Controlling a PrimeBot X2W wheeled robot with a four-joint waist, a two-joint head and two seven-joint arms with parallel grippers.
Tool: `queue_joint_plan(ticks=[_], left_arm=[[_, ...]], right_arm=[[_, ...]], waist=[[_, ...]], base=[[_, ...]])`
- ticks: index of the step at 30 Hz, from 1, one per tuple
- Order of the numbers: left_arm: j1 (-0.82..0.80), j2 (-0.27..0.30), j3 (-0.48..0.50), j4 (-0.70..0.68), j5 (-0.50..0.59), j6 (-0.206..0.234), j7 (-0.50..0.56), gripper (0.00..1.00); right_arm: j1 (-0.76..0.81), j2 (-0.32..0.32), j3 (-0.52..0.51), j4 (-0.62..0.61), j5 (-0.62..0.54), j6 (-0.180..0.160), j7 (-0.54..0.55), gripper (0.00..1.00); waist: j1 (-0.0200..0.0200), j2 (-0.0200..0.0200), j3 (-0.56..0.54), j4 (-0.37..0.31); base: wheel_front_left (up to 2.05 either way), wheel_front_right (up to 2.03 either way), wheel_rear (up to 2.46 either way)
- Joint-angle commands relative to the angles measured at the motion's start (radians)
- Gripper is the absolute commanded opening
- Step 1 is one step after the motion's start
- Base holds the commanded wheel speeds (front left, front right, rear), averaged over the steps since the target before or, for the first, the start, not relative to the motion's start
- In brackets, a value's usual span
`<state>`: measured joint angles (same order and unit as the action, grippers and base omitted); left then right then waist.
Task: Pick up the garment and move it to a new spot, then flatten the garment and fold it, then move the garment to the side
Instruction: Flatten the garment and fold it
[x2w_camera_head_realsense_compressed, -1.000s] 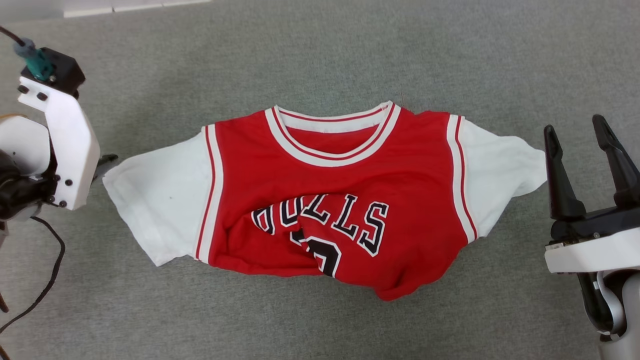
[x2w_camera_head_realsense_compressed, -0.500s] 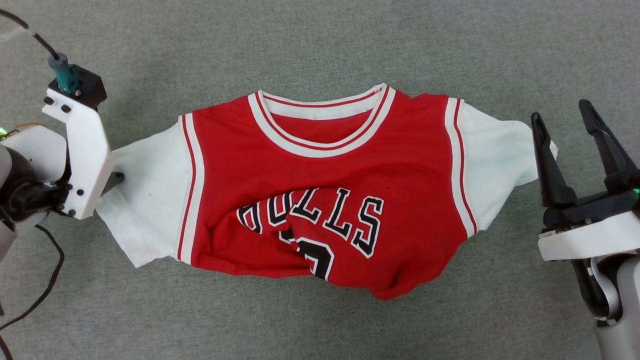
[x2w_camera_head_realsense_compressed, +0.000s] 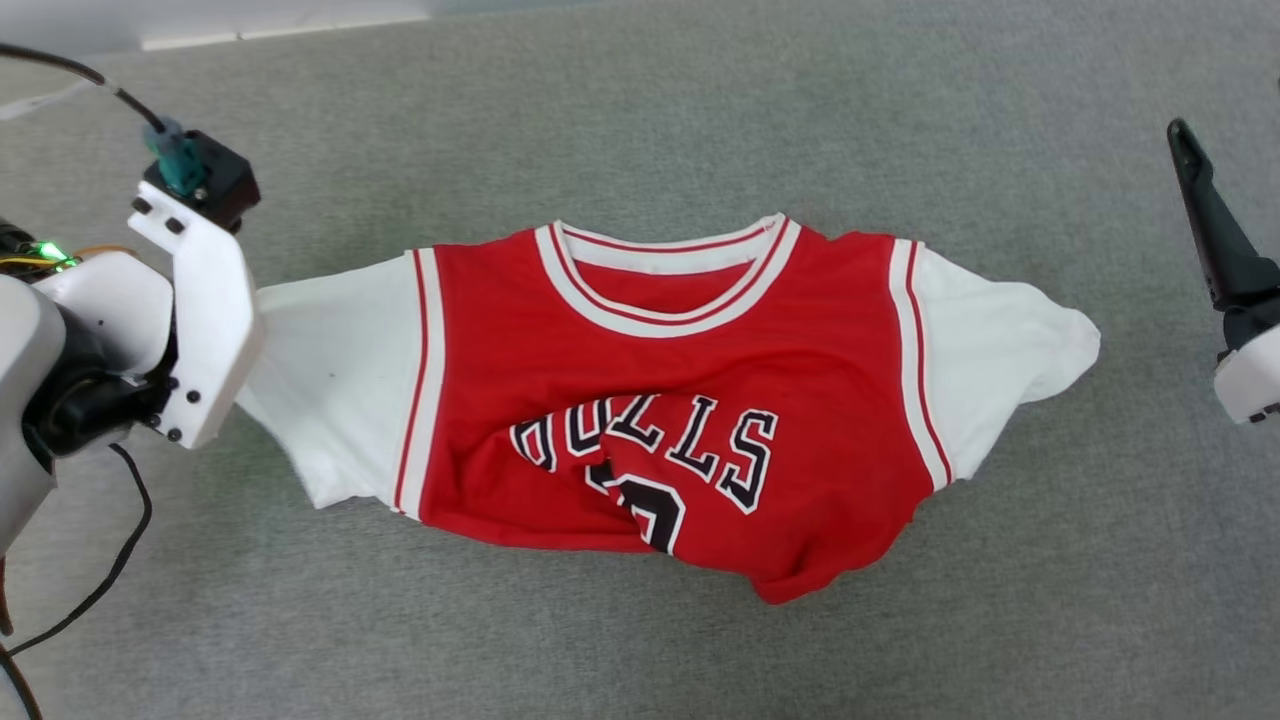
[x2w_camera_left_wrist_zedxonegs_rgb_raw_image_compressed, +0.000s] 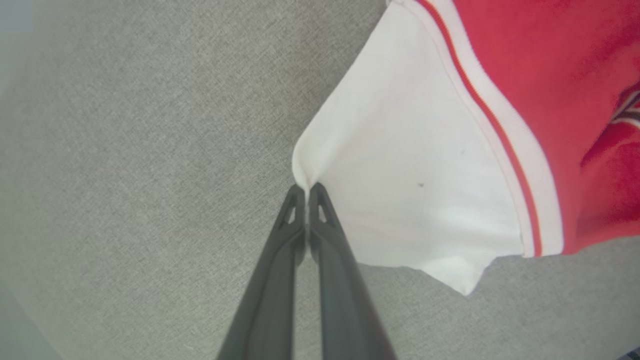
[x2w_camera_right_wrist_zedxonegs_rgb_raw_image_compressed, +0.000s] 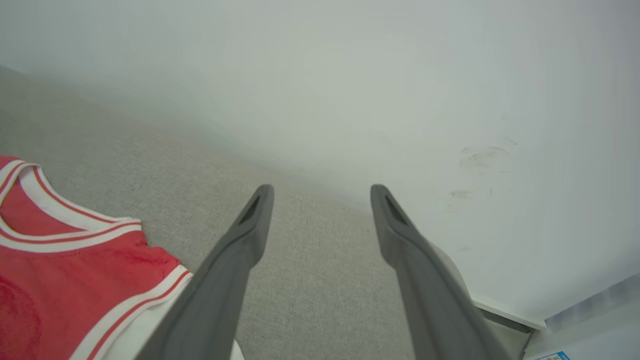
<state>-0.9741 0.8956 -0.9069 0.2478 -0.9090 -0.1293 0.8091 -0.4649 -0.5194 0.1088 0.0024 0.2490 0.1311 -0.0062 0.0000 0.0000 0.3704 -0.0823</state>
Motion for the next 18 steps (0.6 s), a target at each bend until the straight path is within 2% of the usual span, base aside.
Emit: queue_joint_plan(ticks=[1,4,5,10,14,18], left_arm=[[-0.013,0.008,-0.021,-0.022,0.006,0.0,-0.016,0.0],[-0.027,0.017,-0.048,-0.056,0.007,0.0,-0.036,0.0],[-0.027,0.017,-0.048,-0.056,0.007,0.0,-0.036,0.0],[-0.043,0.01,-0.085,-0.089,0.017,0.0,-0.064,0.0],[-0.07,-0.002,-0.109,-0.102,0.026,0.0,-0.078,0.0],[-0.1,-0.014,-0.128,-0.106,0.033,0.0,-0.09,0.0]], right_arm=[[-0.035,-0.075,0.068,0.015,0.045,-0.001,0.1,1.0],[-0.098,-0.205,0.2,0.026,0.147,-0.001,0.29,1.0],[-0.098,-0.205,0.2,0.026,0.147,-0.001,0.29,1.0],[-0.193,-0.345,0.392,0.04,0.367,-0.001,0.608,1.0],[-0.273,-0.393,0.502,0.063,0.485,-0.001,0.804,1.0],[-0.338,-0.376,0.556,0.136,0.55,-0.001,0.906,1.0]], waist=[[0.0,0.0,-0.028,0.023],[0.0,0.0,-0.039,0.038],[0.0,0.0,-0.039,0.038],[0.0,0.0,-0.032,0.063],[0.0,0.0,-0.007,0.082],[0.0,0.0,0.027,0.1]], base=[[0.0,0.0,0.0],[0.0,0.0,0.0],[0.0,0.0,0.0],[0.0,0.0,0.0],[0.0,0.0,0.0],[0.0,0.0,0.0]])
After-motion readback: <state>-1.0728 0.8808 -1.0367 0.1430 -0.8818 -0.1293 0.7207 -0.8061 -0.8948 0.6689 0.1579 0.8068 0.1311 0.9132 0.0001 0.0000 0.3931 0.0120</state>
